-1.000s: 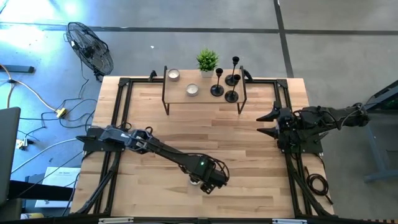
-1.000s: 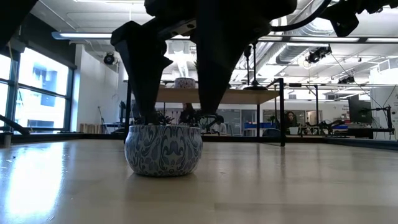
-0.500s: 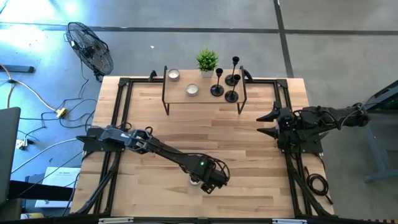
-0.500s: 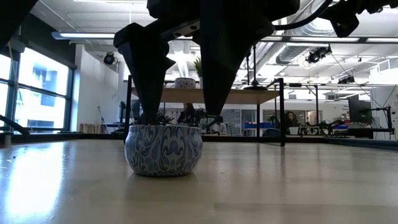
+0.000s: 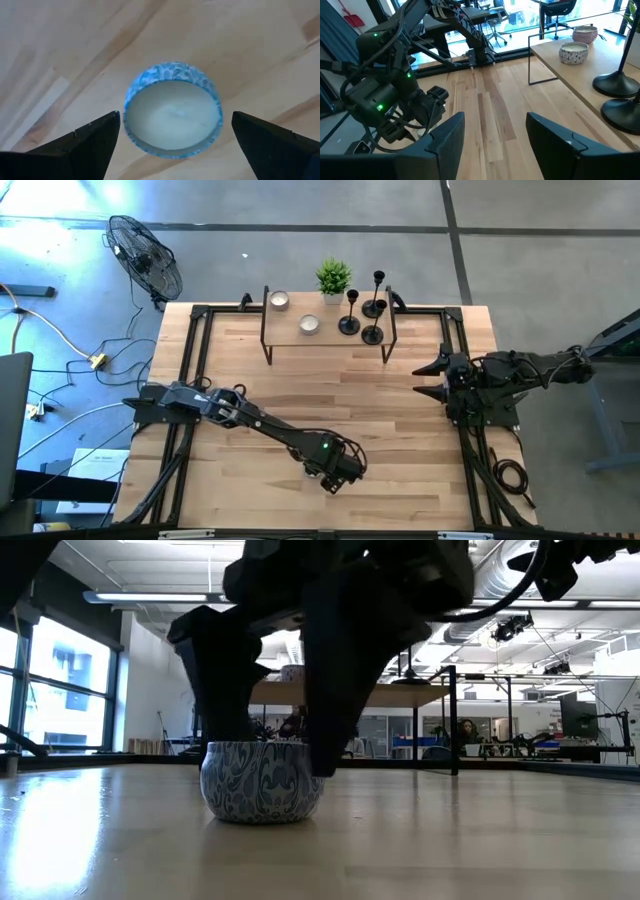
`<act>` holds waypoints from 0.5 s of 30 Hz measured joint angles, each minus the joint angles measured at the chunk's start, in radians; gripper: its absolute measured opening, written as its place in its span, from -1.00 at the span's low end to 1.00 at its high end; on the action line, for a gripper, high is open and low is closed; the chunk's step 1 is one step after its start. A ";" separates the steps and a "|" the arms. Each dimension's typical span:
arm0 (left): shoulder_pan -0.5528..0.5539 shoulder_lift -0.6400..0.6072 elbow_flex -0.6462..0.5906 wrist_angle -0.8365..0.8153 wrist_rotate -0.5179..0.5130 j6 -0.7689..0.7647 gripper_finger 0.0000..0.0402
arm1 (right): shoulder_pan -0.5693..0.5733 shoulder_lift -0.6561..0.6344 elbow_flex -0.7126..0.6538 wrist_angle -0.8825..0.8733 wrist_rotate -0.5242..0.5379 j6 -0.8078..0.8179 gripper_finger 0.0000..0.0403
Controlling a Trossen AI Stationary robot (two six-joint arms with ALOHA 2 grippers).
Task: Pick & Place candle stick holders
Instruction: Put the light blue scented candle on the shelf
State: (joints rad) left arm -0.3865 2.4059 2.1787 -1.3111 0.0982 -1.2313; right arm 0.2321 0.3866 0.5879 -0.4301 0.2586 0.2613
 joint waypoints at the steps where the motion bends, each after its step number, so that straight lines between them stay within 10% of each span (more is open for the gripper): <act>1: 0.000 0.000 -0.001 0.010 0.002 0.002 0.87 | 0.000 0.000 0.000 0.000 0.000 -0.003 0.02; 15: 0.001 0.000 -0.013 0.069 -0.010 0.049 0.87 | 0.000 0.000 0.000 0.000 0.000 -0.023 0.02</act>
State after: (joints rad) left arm -0.3859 2.4058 2.1652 -1.2419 0.0879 -1.1823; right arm 0.2321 0.3866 0.5877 -0.4297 0.2588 0.2380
